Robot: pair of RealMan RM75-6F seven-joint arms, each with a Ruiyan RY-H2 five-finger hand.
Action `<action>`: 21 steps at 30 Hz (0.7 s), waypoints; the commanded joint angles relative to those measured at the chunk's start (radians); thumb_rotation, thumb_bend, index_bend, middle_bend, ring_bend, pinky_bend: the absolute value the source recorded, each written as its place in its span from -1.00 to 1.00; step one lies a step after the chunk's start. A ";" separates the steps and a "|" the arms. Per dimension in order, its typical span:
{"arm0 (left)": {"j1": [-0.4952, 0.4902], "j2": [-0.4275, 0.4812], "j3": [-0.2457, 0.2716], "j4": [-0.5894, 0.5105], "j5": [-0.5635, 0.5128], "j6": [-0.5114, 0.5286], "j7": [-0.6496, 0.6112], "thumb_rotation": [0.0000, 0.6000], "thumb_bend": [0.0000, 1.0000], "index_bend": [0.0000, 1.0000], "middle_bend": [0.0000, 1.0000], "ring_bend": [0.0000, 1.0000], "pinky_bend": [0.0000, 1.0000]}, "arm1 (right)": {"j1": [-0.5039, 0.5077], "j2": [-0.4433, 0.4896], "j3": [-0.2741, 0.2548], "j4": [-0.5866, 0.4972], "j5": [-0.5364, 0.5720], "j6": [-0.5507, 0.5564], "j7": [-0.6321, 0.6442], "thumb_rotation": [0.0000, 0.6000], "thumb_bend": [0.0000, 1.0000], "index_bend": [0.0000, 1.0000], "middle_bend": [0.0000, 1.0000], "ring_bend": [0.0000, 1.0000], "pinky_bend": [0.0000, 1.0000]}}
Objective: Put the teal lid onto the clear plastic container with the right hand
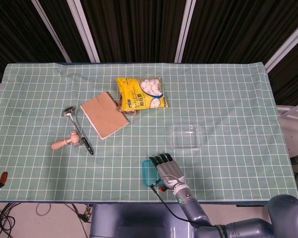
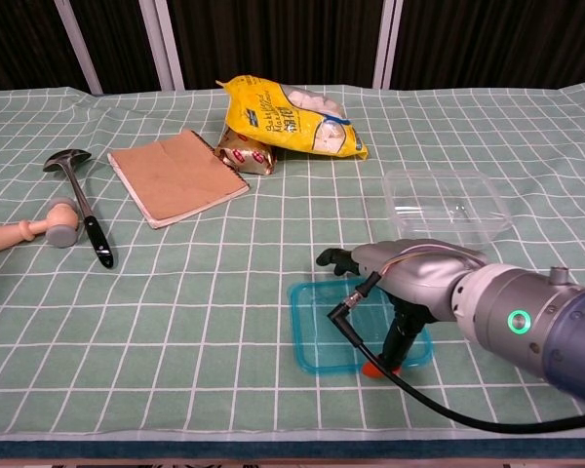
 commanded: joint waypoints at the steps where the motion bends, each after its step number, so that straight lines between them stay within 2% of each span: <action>1: 0.000 0.000 0.000 0.000 0.000 0.001 0.000 1.00 -0.36 -0.86 -1.00 -1.00 -1.00 | 0.004 -0.003 -0.001 0.003 0.005 0.000 -0.001 1.00 -0.57 -1.00 -0.70 -1.00 -1.00; 21: 0.000 0.000 -0.002 0.003 -0.001 0.004 -0.004 1.00 -0.36 -0.86 -1.00 -1.00 -1.00 | 0.022 -0.010 -0.008 0.022 0.022 0.006 0.004 1.00 -0.57 -1.00 -0.70 -1.00 -1.00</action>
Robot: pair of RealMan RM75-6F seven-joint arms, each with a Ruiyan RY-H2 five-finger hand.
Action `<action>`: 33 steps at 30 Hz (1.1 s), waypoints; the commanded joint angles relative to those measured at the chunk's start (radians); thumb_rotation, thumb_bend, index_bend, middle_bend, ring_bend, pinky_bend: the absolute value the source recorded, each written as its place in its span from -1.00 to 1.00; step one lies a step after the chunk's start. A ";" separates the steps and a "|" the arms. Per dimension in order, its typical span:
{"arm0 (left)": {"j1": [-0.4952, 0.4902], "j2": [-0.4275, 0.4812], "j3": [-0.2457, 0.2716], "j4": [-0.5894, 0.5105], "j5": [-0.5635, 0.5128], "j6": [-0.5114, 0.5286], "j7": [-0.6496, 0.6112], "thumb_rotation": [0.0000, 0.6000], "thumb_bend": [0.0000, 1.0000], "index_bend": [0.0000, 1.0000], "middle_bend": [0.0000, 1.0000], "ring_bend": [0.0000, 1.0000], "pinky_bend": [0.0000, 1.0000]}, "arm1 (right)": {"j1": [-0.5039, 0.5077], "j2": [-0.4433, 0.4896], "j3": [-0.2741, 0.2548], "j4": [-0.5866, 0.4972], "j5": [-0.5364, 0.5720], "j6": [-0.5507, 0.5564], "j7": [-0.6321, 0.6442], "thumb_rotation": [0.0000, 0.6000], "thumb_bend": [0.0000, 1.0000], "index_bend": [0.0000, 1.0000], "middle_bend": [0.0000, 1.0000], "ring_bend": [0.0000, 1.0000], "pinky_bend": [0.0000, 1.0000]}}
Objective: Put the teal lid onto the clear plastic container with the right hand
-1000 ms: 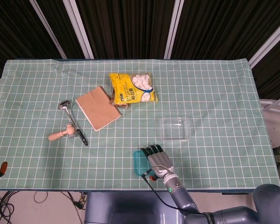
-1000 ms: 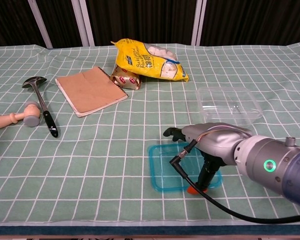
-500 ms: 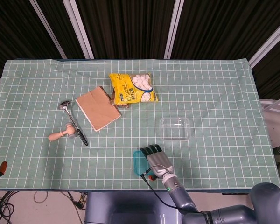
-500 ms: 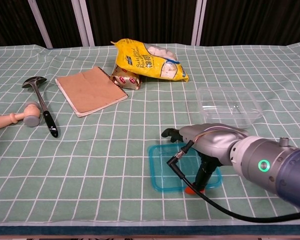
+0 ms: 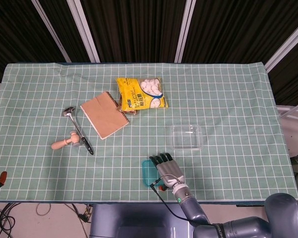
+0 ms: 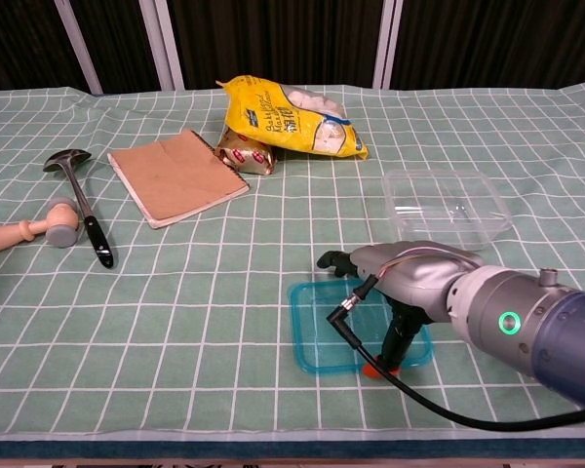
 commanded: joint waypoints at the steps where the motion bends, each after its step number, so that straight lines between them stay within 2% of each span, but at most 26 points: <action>1: 0.000 0.000 0.000 0.000 0.000 0.000 0.000 1.00 -0.36 -0.86 -1.00 -1.00 -1.00 | 0.000 0.004 -0.001 -0.004 -0.001 -0.001 0.004 1.00 -0.57 -1.00 -0.70 -1.00 -1.00; 33: 0.000 0.001 0.001 0.001 -0.005 -0.003 -0.001 1.00 -0.36 -0.86 -1.00 -1.00 -1.00 | 0.017 -0.001 -0.006 0.023 0.023 -0.029 0.027 1.00 -0.57 -1.00 -0.69 -1.00 -1.00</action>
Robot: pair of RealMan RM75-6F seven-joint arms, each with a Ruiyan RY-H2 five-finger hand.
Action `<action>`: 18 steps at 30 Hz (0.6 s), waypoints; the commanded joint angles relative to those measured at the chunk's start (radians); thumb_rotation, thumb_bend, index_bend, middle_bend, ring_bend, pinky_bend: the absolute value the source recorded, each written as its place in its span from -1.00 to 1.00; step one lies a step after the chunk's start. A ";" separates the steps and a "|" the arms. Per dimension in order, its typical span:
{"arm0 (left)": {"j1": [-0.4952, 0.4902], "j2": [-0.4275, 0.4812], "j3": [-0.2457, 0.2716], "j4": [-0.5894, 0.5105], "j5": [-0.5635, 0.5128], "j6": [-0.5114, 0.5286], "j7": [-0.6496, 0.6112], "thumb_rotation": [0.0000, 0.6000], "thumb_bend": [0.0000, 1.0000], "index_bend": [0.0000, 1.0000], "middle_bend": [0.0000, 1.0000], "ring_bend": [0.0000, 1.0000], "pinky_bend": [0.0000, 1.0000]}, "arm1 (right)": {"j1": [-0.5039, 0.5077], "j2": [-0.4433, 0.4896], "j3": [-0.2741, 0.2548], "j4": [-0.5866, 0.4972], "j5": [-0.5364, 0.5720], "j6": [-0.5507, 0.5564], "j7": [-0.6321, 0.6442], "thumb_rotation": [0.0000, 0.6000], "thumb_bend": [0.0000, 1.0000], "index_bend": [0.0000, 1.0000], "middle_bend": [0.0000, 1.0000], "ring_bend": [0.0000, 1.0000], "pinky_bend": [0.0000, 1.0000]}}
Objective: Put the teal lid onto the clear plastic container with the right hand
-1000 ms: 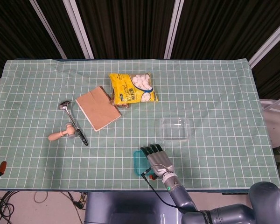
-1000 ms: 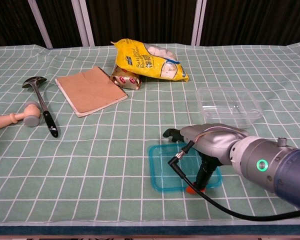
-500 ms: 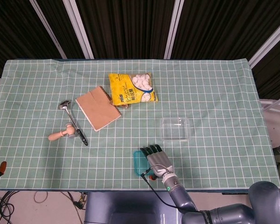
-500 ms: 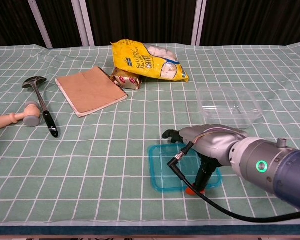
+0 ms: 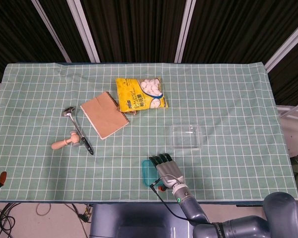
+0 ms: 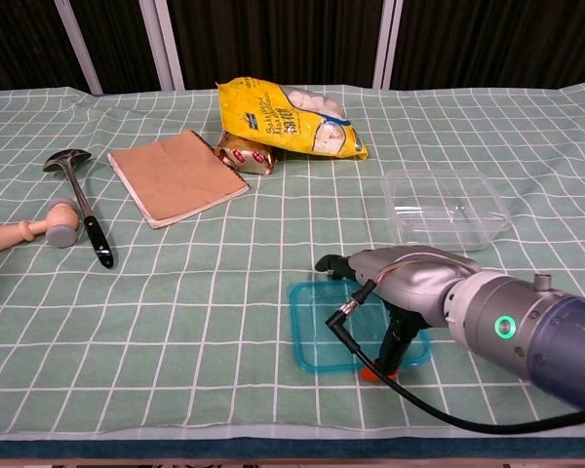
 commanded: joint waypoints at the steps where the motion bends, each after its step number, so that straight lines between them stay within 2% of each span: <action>1: 0.000 0.000 0.000 0.000 0.000 -0.001 0.000 1.00 -0.36 -0.86 -1.00 -1.00 -1.00 | 0.002 0.002 0.001 0.002 0.001 -0.002 0.002 1.00 -0.57 -1.00 -0.68 -1.00 -1.00; 18: 0.000 0.002 0.001 -0.002 -0.002 -0.002 -0.004 1.00 -0.36 -0.86 -1.00 -1.00 -1.00 | 0.008 -0.006 -0.009 0.022 0.006 -0.016 0.013 1.00 -0.57 -1.00 -0.42 -1.00 -1.00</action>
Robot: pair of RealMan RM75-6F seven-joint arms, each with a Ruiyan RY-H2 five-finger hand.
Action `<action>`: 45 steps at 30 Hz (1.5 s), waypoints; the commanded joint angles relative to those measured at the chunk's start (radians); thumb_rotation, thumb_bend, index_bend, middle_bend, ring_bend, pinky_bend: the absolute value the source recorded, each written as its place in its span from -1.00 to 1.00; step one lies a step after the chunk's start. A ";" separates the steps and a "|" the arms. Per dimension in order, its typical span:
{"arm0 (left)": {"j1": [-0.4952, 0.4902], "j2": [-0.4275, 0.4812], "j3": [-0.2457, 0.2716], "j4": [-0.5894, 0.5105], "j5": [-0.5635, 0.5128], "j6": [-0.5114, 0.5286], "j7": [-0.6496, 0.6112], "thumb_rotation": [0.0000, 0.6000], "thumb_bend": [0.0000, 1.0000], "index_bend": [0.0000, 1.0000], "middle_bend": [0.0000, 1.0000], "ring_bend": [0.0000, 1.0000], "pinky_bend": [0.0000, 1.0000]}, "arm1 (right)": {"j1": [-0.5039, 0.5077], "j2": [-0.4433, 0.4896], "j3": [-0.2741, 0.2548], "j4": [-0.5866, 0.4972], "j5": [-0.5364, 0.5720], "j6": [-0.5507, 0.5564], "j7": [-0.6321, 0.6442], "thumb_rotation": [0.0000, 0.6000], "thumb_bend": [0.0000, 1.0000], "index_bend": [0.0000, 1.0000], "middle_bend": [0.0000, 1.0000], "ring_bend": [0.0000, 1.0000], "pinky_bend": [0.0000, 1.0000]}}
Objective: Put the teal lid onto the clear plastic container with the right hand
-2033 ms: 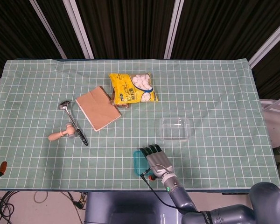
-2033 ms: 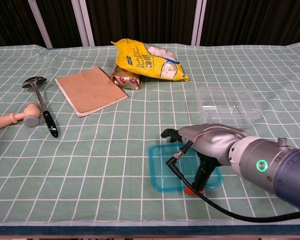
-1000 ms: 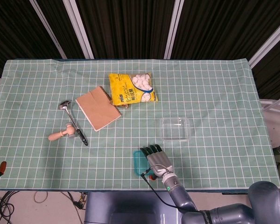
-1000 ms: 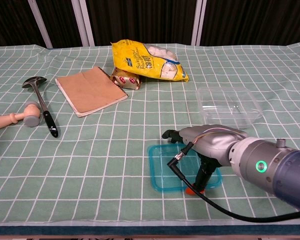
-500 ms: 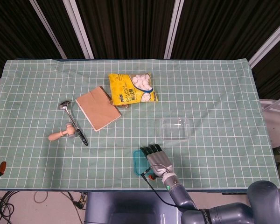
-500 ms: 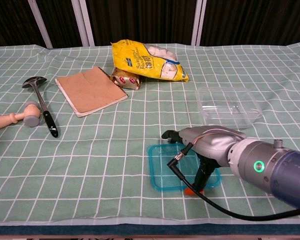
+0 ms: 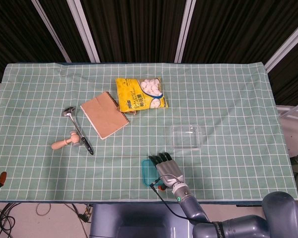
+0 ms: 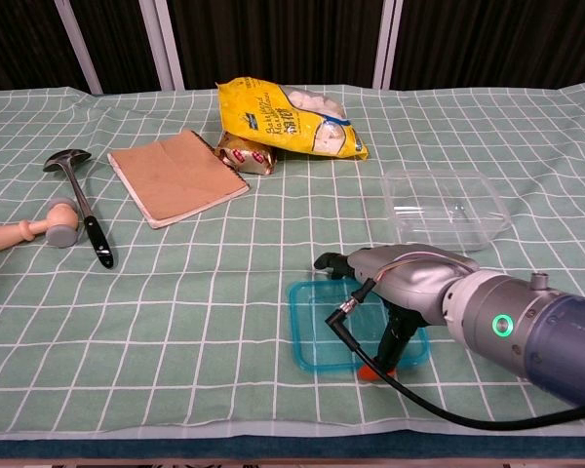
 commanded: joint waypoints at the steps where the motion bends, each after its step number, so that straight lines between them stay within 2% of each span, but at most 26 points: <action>1: 0.000 0.000 0.000 -0.001 -0.001 -0.001 -0.001 1.00 -0.36 -0.86 -1.00 -1.00 -1.00 | 0.001 -0.001 0.000 0.003 0.000 -0.002 0.003 1.00 -0.57 -1.00 -0.40 -1.00 -1.00; 6: 0.000 0.002 0.000 -0.002 -0.002 -0.001 -0.003 1.00 -0.36 -0.86 -1.00 -1.00 -1.00 | -0.001 0.004 0.005 -0.003 -0.012 -0.002 0.018 1.00 -0.57 -1.00 -0.27 -0.99 -1.00; 12: 0.000 0.002 0.001 -0.002 -0.002 -0.002 -0.002 1.00 -0.36 -0.86 -1.00 -1.00 -1.00 | -0.009 0.011 0.003 -0.009 -0.041 0.002 0.041 1.00 -0.56 -1.00 -0.11 -0.85 -1.00; 29: 0.001 0.002 0.000 -0.002 -0.003 -0.001 -0.003 1.00 -0.36 -0.86 -1.00 -1.00 -1.00 | -0.025 -0.007 -0.004 0.026 -0.101 0.007 0.080 1.00 -0.50 -0.94 -0.05 -0.81 -1.00; 45: 0.001 0.003 0.001 -0.003 -0.005 -0.002 -0.002 1.00 -0.36 -0.86 -1.00 -1.00 -1.00 | -0.039 0.005 -0.004 0.012 -0.132 0.007 0.092 1.00 -0.50 -0.94 -0.05 -0.80 -1.00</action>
